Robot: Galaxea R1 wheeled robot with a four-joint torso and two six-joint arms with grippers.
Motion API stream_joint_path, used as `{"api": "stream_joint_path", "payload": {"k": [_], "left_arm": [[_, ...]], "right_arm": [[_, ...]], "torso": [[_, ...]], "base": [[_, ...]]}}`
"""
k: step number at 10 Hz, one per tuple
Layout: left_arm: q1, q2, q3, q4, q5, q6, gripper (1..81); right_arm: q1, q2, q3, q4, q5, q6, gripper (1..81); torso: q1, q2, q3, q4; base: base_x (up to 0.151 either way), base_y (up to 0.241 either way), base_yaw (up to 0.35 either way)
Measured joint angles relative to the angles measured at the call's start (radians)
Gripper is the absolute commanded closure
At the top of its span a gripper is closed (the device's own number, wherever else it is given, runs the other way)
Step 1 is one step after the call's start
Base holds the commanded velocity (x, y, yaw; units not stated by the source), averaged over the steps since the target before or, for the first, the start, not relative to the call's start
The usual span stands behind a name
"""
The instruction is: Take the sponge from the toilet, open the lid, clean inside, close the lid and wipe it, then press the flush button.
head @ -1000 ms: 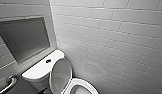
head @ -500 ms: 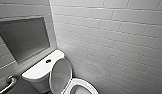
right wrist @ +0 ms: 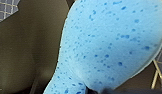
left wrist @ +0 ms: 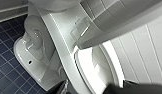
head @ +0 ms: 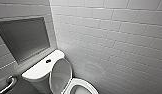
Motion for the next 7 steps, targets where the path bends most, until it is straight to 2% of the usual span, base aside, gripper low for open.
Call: {"api": "stream_joint_path", "payload": {"k": [1, 2, 7], "left_arm": [[0.012, 0.032, -0.043, 0.169, -0.010, -0.007, 1.0], [0.034, 0.069, -0.101, 0.292, -0.023, -0.019, 1.0], [0.120, 0.210, -0.412, 0.695, -0.029, -0.109, 1.0]], "right_arm": [[0.003, 0.000, 0.000, 0.000, -0.002, 0.000, 81.1], [0.003, 0.001, 0.000, 0.000, -0.005, 0.000, 81.1], [0.011, 0.006, -0.001, 0.000, -0.011, -0.001, 81.1]], "torso": [[0.000, 0.000, 0.000, 0.000], [0.000, 0.000, 0.000, 0.000], [0.000, 0.000, 0.000, 0.000]], "base": [[0.000, 0.000, 0.000], [0.000, 0.000, 0.000], [0.000, 0.000, 0.000]]}}
